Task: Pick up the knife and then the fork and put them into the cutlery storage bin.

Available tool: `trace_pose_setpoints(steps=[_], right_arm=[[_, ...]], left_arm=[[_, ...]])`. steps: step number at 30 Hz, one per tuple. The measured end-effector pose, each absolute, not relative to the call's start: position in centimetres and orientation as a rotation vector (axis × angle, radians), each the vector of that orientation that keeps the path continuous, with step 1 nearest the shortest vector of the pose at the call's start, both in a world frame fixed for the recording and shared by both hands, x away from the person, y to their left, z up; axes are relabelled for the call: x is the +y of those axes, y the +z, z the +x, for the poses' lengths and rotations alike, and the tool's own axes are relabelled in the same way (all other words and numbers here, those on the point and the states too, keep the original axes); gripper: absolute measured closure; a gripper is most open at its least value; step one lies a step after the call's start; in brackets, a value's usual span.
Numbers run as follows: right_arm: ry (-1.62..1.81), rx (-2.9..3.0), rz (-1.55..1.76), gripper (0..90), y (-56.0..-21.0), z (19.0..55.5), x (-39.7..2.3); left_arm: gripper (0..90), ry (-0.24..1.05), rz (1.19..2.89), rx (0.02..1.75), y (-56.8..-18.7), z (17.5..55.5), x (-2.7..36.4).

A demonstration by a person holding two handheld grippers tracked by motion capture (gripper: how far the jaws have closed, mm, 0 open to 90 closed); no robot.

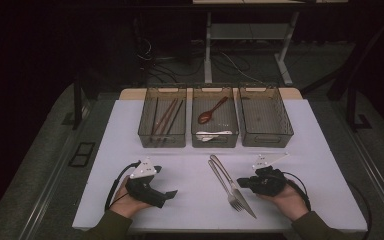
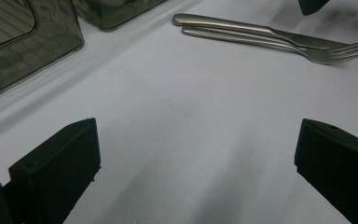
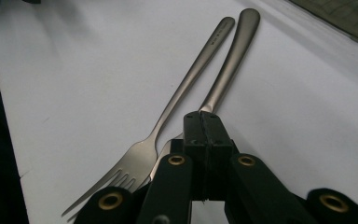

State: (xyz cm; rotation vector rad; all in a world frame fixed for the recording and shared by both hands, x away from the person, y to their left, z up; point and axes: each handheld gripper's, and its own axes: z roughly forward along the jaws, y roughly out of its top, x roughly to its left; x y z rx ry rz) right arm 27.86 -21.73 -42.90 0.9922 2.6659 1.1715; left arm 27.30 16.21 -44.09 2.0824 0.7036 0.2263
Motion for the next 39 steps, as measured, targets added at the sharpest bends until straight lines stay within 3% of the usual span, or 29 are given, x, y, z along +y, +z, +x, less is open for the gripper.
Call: trace_pose_setpoints(steps=[19,39], right_arm=[[1.093,2.73,0.952,89.7,-43.8,28.6,-17.9],[0.936,2.719,0.92,90.0,-43.9,28.1,-17.2]], left_arm=[[0.0,0.22,2.085,0.699,-44.1,27.3,16.2],[0.0,0.222,2.086,0.696,-44.1,27.3,16.2]])
